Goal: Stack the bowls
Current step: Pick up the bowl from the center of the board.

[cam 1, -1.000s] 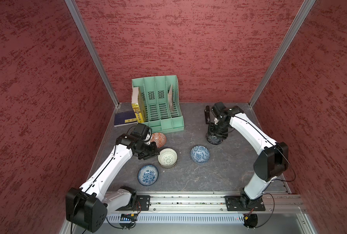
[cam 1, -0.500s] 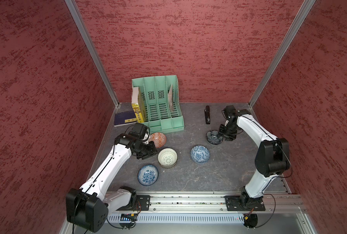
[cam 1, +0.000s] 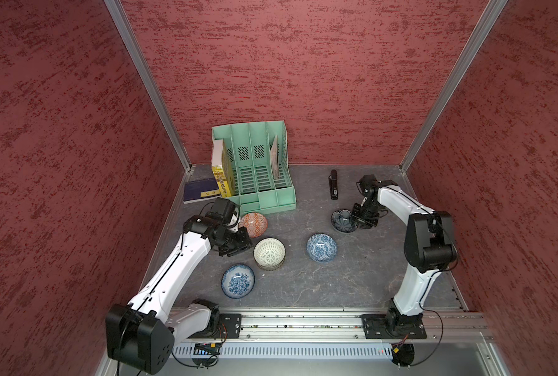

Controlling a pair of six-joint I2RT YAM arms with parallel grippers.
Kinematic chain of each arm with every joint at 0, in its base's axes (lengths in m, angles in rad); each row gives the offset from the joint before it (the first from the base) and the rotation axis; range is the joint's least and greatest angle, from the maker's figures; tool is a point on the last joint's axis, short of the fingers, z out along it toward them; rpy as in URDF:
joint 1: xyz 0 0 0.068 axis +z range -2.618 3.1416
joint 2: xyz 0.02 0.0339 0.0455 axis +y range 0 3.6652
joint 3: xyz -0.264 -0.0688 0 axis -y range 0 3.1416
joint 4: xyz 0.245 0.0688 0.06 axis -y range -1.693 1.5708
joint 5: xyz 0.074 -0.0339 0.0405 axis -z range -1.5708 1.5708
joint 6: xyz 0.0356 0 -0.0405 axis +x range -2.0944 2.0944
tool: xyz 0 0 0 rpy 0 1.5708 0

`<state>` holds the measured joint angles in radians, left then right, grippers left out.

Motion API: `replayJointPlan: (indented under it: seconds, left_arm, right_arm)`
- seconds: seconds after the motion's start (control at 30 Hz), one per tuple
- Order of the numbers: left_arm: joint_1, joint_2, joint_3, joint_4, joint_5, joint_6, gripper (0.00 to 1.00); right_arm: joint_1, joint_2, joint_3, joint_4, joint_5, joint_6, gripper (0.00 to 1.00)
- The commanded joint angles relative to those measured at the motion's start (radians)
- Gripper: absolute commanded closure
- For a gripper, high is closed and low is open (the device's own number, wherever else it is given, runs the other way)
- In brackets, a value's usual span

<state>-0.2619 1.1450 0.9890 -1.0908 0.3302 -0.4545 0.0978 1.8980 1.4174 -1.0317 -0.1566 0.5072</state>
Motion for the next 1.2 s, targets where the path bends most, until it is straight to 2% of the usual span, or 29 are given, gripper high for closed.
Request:
replayJointPlan:
  seconds: [0.0,0.13,0.67,0.8,1.17]
  left_arm:
    - [0.013,-0.010,-0.013,0.015,-0.017,0.017,0.62]
    - [0.018,-0.013,-0.014,0.013,-0.019,0.017,0.62]
    - [0.030,-0.018,-0.016,0.015,-0.014,0.019,0.62]
    - [0.030,-0.019,-0.018,0.016,-0.009,0.019,0.62]
    - [0.034,-0.021,0.036,-0.032,0.032,0.032,0.61]
  right_arm:
    - [-0.013,0.019,-0.022,0.044,-0.017,-0.009,0.68]
    - [-0.013,0.022,-0.029,0.053,-0.026,-0.016,0.76]
    - [-0.015,0.006,-0.013,0.040,-0.038,-0.021,0.91]
    - [-0.014,-0.014,-0.007,0.031,-0.045,-0.019,1.00]
    - [-0.009,-0.134,0.022,-0.042,-0.138,-0.008,1.00]
